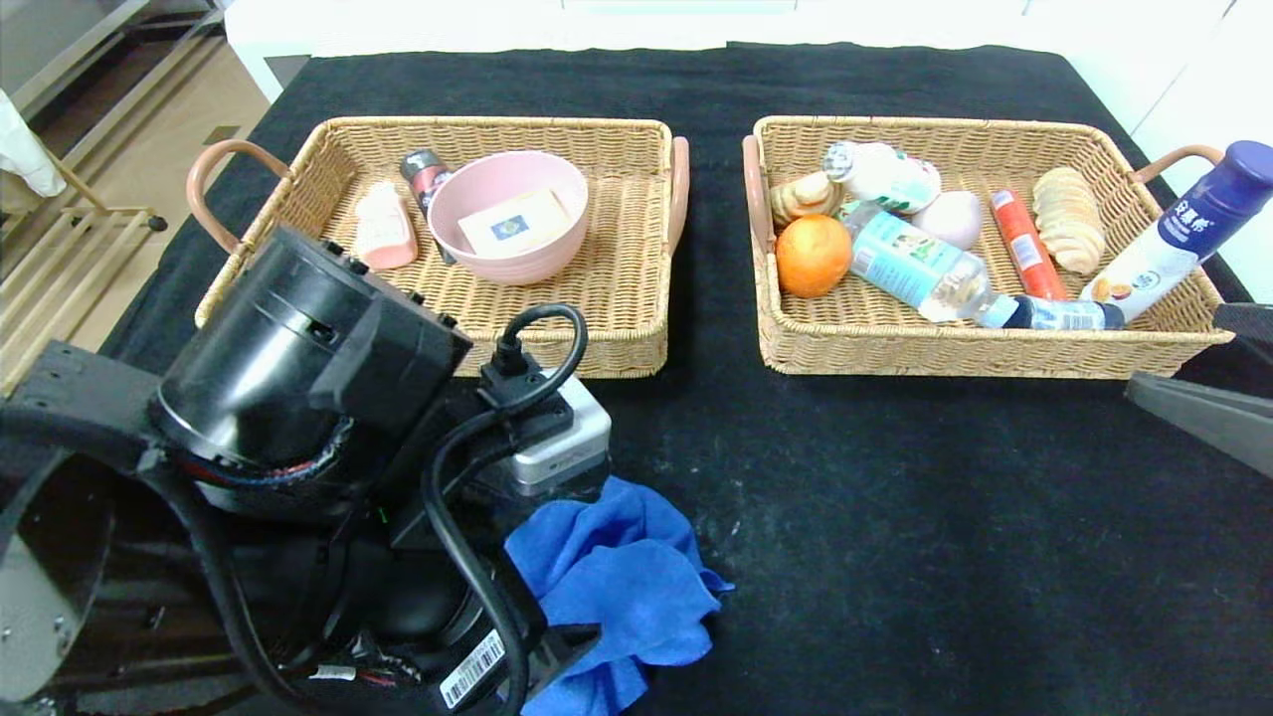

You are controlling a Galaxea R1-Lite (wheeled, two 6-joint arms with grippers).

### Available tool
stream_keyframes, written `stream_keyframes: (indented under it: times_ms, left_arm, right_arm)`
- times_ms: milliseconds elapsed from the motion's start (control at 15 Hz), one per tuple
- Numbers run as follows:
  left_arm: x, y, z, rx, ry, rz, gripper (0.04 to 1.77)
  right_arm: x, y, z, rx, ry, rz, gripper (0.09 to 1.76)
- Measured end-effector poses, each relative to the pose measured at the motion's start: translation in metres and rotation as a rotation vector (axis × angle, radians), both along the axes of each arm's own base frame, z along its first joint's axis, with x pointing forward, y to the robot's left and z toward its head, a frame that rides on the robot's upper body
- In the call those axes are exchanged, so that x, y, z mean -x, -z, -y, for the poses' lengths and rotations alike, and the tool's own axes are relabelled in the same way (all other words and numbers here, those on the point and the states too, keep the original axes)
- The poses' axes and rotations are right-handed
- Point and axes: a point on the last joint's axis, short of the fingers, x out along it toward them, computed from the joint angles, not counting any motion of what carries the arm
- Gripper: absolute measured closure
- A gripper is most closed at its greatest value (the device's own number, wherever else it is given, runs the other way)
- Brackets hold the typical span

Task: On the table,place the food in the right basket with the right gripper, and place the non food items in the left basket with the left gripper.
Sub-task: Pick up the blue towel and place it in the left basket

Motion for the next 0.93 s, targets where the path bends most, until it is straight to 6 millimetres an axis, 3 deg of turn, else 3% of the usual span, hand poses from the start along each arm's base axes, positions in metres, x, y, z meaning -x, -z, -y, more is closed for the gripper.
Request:
stream_keyframes:
  times_ms: [933]
  left_arm:
    - [-0.013, 0.038, 0.033, -0.168, -0.056, -0.025, 0.09]
  right_arm:
    - [-0.002, 0.004, -0.001, 0.005, -0.004, -0.017, 0.14]
